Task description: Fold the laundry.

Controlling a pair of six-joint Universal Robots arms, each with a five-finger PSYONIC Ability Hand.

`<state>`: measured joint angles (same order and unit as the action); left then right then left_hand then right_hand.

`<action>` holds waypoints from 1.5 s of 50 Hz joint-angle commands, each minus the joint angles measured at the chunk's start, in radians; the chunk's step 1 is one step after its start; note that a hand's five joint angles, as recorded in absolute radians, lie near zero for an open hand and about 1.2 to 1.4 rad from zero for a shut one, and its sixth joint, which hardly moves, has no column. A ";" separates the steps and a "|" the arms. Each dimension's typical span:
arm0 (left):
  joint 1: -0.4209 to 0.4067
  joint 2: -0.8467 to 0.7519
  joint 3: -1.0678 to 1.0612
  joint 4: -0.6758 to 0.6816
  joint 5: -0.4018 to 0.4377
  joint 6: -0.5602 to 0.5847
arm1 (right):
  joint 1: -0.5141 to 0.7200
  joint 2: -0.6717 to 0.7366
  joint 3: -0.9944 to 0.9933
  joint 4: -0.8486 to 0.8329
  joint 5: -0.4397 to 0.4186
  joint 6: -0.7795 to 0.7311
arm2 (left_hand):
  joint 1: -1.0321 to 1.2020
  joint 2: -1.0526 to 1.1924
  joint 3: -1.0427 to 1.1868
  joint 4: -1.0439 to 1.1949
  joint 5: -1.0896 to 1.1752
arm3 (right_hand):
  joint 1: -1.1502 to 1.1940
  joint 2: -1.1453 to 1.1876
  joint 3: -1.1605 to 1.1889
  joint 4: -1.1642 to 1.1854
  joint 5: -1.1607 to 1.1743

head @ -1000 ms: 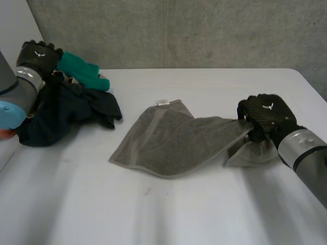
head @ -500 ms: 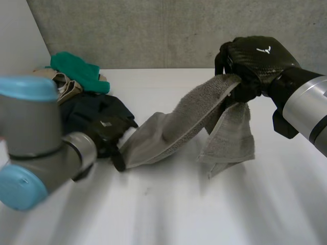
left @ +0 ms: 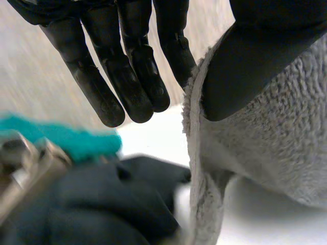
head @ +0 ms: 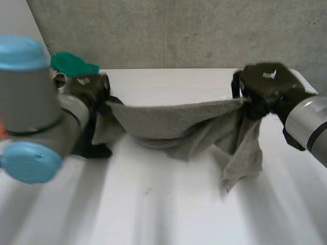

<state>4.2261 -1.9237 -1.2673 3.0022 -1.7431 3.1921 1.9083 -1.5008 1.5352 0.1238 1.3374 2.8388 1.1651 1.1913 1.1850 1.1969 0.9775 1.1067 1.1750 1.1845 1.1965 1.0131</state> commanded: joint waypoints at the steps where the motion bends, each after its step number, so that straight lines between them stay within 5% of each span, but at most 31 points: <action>1: 0.018 0.137 -0.021 0.006 0.152 0.092 | 0.007 0.158 0.049 -0.033 -0.132 -0.387 | 0.231 0.205 0.211 0.199 0.244 | 0.290 0.221 0.212 0.200 0.209; 5: -0.006 0.131 0.038 -0.014 0.103 0.104 | 0.070 0.261 0.028 -0.038 -0.124 -0.475 | 0.231 0.205 0.211 0.199 0.244 | -0.533 -0.602 -0.611 -0.623 -0.614; 9: -0.023 0.118 0.109 -0.051 0.054 0.103 | 0.055 0.277 -0.015 -0.033 -0.025 -0.341 | 0.231 0.205 0.211 0.199 0.244 | -0.820 -0.888 -0.897 -0.909 -0.901; 13: -0.043 0.118 0.166 -0.103 0.037 0.106 | 0.022 0.211 -0.027 -0.009 0.022 -0.110 | 0.231 0.205 0.211 0.199 0.244 | -0.859 -0.927 -0.937 -0.949 -0.940; 20: -0.101 0.124 0.235 -0.169 0.048 0.103 | -0.055 0.110 0.038 0.049 0.022 0.195 | 0.231 0.205 0.211 0.199 0.244 | -0.701 -0.769 -0.778 -0.790 -0.782; 28: -0.117 0.173 0.253 -0.181 0.039 0.120 | -0.114 0.105 0.141 0.043 0.020 0.237 | 0.231 0.205 0.211 0.199 0.244 | -0.463 -0.531 -0.541 -0.553 -0.544; 34: -0.074 0.189 0.229 -0.187 0.053 0.157 | -0.146 0.117 0.171 0.010 0.000 0.136 | 0.231 0.205 0.211 0.199 0.244 | 0.289 0.221 0.211 0.199 0.208; 46: 0.032 -0.009 0.115 -0.183 0.137 0.221 | -0.158 0.266 -0.042 0.154 -0.011 -0.289 | 0.231 0.205 0.211 0.199 0.244 | 0.290 0.221 0.212 0.200 0.209; 52: 0.052 -0.185 0.274 -0.181 0.163 0.270 | -0.109 0.356 -0.257 0.149 0.028 -0.348 | 0.231 0.205 0.211 0.199 0.244 | 0.290 0.221 0.212 0.200 0.209; 56: 0.051 -0.248 0.501 -0.148 0.183 0.278 | -0.081 0.405 -0.469 -0.005 0.057 -0.354 | 0.231 0.205 0.211 0.199 0.244 | 0.290 0.221 0.212 0.200 0.209; 61: 0.067 -0.193 0.756 0.146 0.174 0.209 | -0.078 0.384 -0.586 -0.409 0.164 -0.253 | 0.231 0.205 0.211 0.199 0.244 | 0.290 0.221 0.212 0.200 0.209; 65: 0.075 -0.152 0.767 0.315 0.122 0.129 | -0.091 0.321 -0.543 -0.671 0.213 -0.162 | 0.231 0.205 0.211 0.199 0.244 | 0.290 0.221 0.212 0.200 0.209; 75: 0.100 -0.141 0.594 0.270 0.117 0.109 | -0.132 0.287 -0.417 -0.633 0.123 -0.107 | 0.231 0.205 0.211 0.199 0.244 | 0.290 0.221 0.212 0.200 0.209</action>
<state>4.3077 -2.0693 -0.5387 3.3123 -1.6314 3.3059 1.8056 -1.2087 1.0476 -0.5773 1.5187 2.7211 1.1651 1.1951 1.1907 1.2014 0.9775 1.1257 1.1793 1.1838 1.1928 0.9923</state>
